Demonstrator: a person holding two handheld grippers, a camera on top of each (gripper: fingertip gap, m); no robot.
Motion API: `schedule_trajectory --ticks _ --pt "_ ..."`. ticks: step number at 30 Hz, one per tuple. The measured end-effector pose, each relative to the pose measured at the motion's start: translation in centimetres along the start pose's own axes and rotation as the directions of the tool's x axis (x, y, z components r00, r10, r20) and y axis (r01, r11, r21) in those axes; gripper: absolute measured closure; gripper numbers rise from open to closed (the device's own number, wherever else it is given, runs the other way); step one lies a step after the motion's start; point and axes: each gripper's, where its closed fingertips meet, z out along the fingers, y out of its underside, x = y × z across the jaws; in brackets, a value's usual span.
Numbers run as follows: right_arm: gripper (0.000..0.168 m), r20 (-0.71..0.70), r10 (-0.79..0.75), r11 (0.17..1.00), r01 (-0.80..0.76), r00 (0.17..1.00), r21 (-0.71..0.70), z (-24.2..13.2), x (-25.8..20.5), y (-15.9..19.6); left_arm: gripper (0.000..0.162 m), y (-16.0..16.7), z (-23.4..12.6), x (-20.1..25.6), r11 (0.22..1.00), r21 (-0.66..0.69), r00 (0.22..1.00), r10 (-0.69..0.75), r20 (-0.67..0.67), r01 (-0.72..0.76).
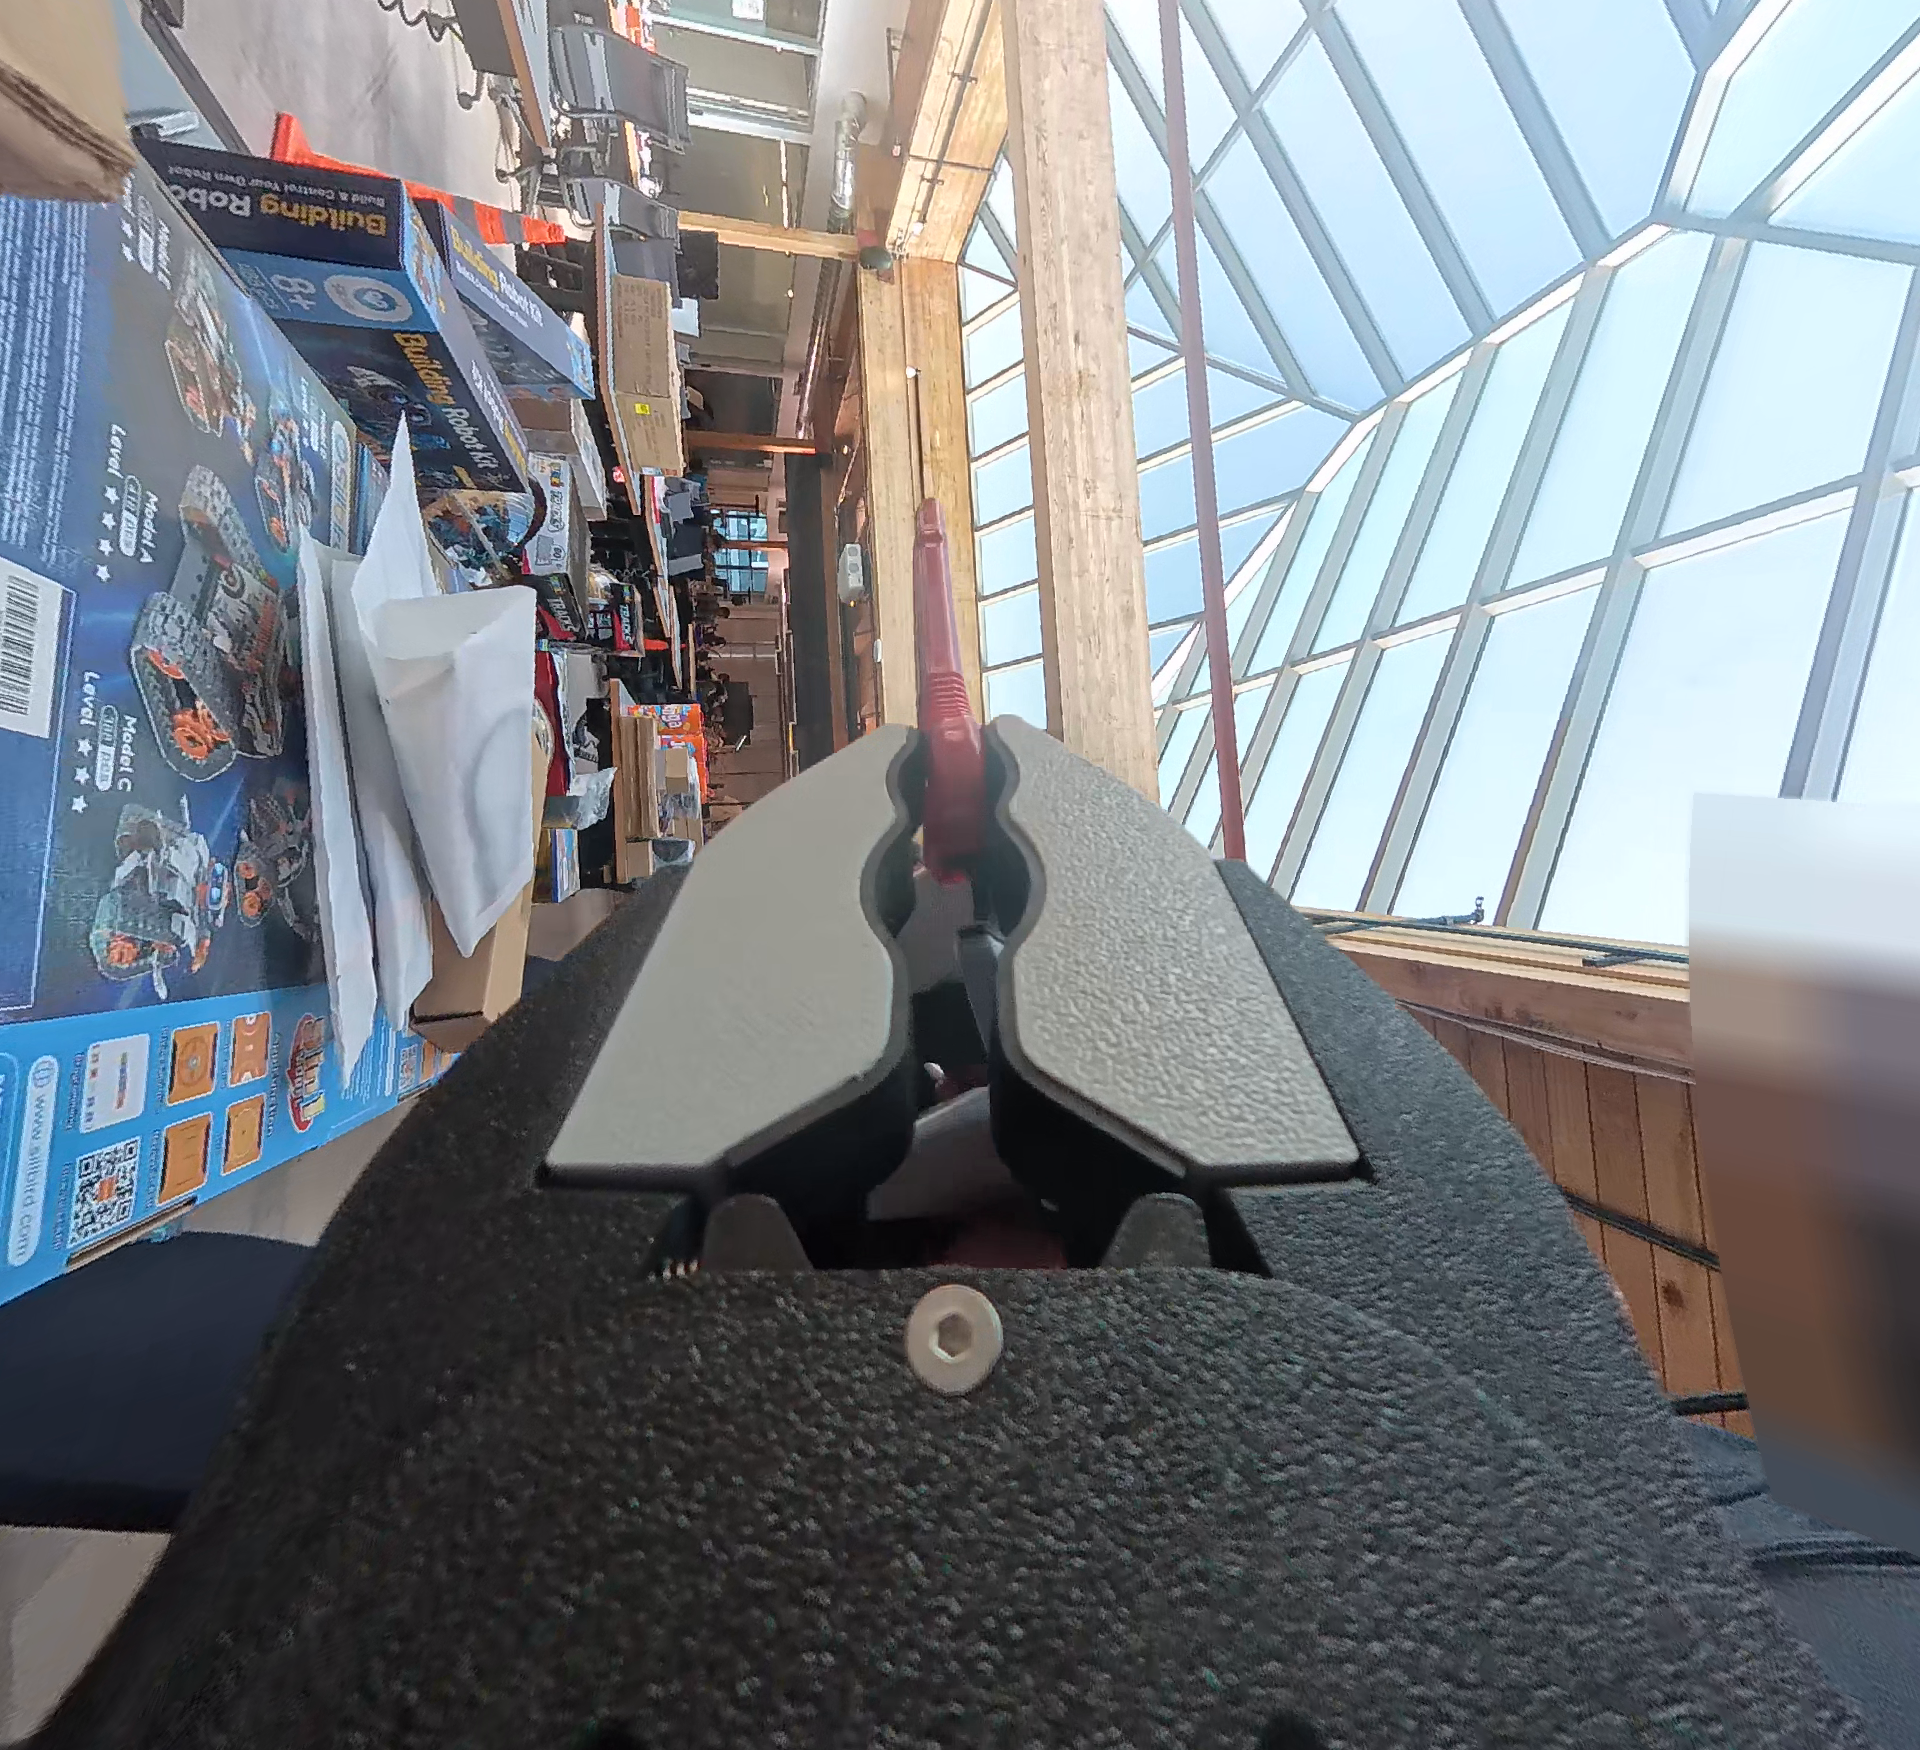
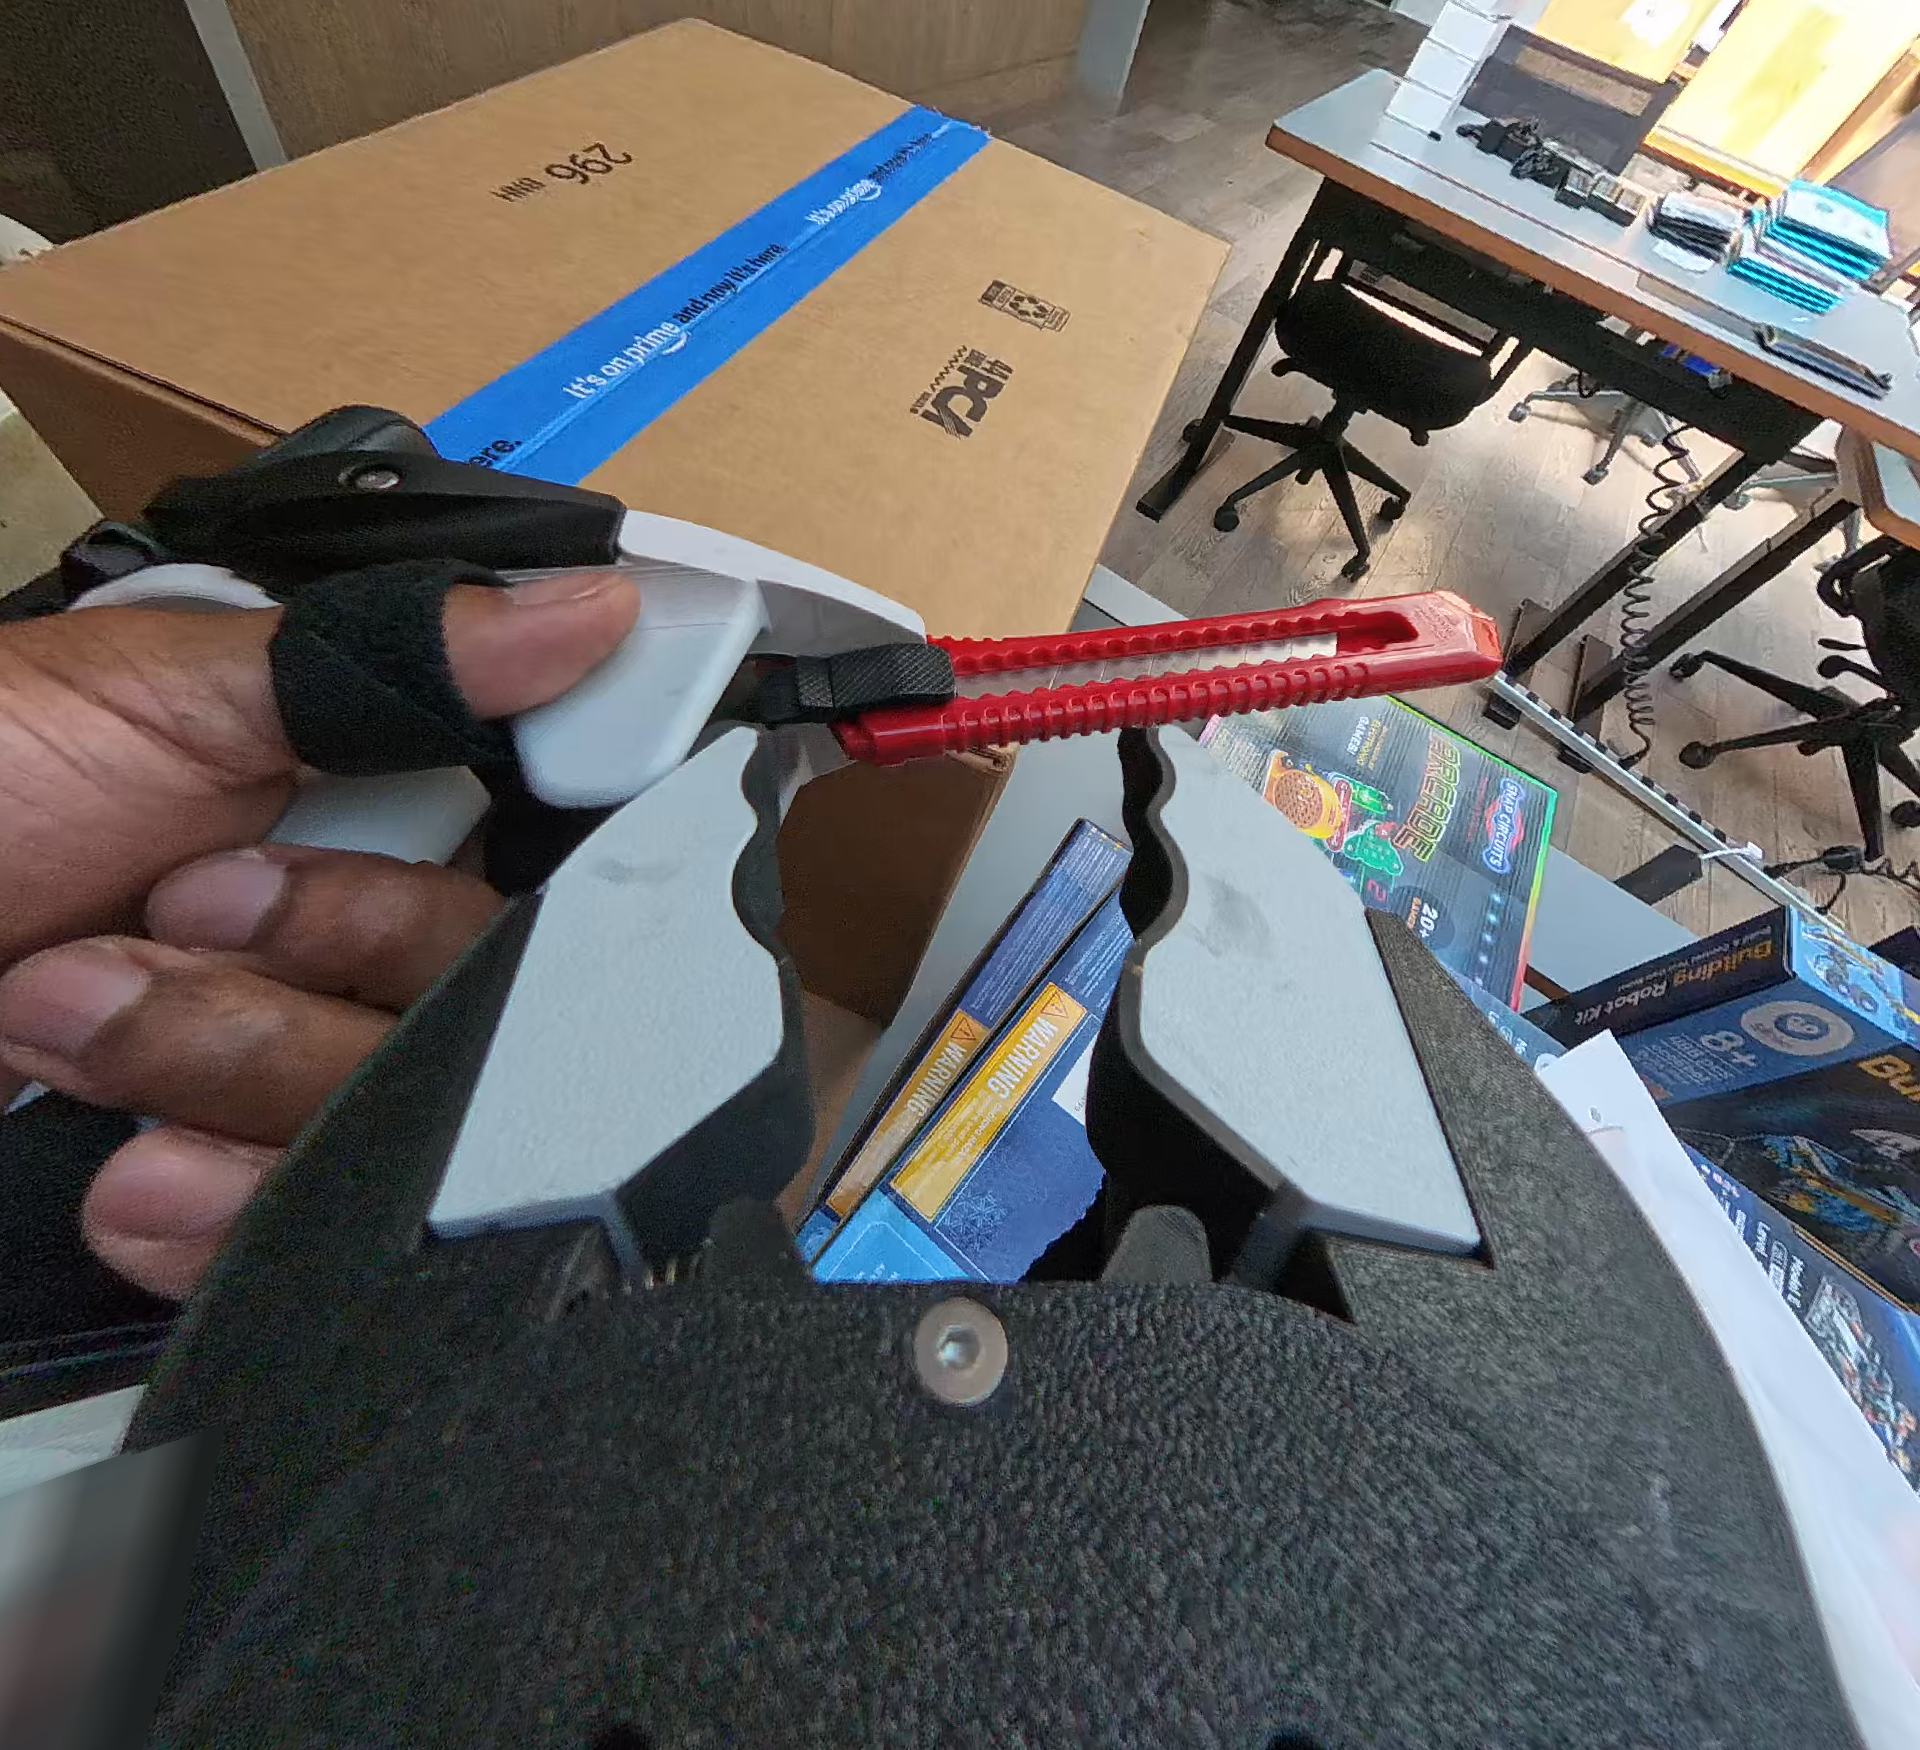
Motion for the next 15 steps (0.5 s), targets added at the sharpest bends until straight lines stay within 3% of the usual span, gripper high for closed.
schedule_trajectory --ticks 5,15 --pt "0.104 0.014 0.023 1.0 -0.023 1.0 0.019 -0.03 0.07 -0.03 0.152 0.02 0.08 0.12 1.0 0.004 1.0 0.015 0.001 -0.015" --pt "0.102 0.012 -0.003 0.998 0.003 1.0 0.063 -0.05 0.07 -0.15 0.152 0.33 0.31 -0.14 0.995 -0.007 0.994 -0.099 -0.04 0.099"
